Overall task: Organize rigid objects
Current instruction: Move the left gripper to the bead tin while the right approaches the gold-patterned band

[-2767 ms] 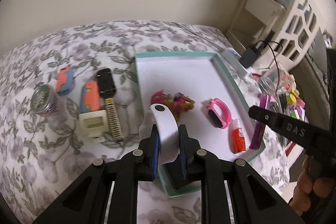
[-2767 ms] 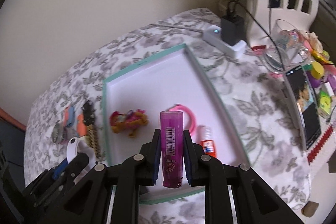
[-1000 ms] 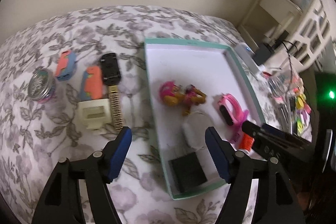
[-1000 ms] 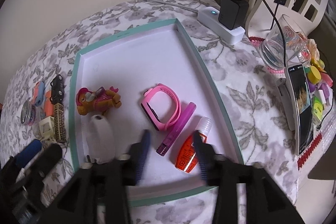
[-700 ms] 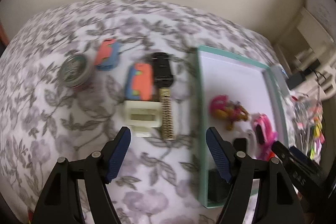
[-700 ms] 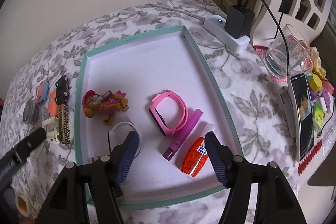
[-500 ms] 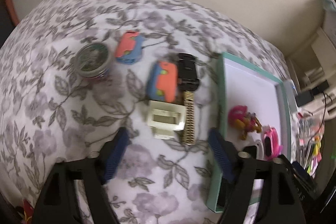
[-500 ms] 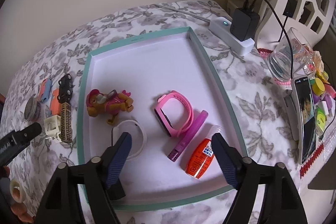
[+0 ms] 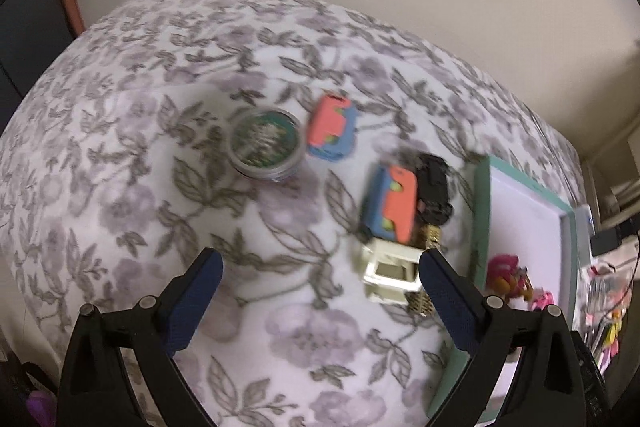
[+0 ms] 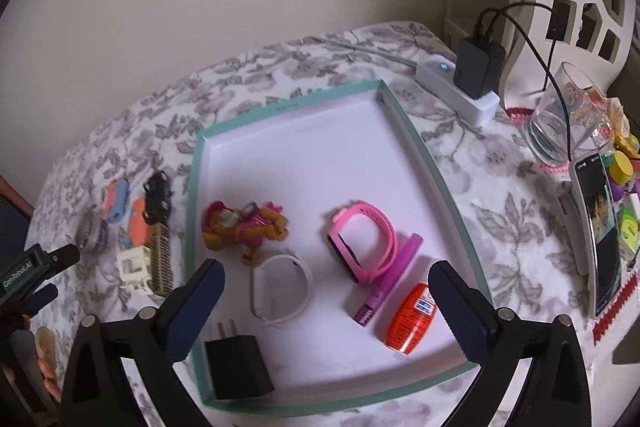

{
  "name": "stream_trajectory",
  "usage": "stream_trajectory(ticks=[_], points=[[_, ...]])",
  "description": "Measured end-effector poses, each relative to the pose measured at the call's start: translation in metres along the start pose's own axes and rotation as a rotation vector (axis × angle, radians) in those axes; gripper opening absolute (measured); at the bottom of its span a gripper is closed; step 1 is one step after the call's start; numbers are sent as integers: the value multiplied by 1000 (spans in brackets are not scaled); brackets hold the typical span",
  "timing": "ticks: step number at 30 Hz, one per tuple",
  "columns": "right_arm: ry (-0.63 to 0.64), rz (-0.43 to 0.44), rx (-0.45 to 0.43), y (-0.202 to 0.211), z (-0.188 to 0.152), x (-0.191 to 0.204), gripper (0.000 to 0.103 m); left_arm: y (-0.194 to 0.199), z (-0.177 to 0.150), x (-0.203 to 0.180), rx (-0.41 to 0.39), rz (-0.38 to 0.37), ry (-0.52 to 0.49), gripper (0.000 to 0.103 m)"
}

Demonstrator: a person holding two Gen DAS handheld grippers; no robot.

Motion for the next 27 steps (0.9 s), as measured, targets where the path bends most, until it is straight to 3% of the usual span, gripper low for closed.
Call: stream_trajectory(ticks=[16, 27], points=[[94, 122, -75, 23, 19, 62, 103, 30, 31, 22, -125, 94, 32, 99], [254, 101, -28, -2, 39, 129, 92, -2, 67, 27, -15, 79, 41, 99]])
Point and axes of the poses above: each gripper's, at about its wrist camera, not at the fingertips, and y roughly against the way its jaws point, x to its left, z to its top, the point moved 1 cm from there along -y, roughly the way its jaws point, and after that the axes turned 13 degrees about x, right-handed, at the moved point
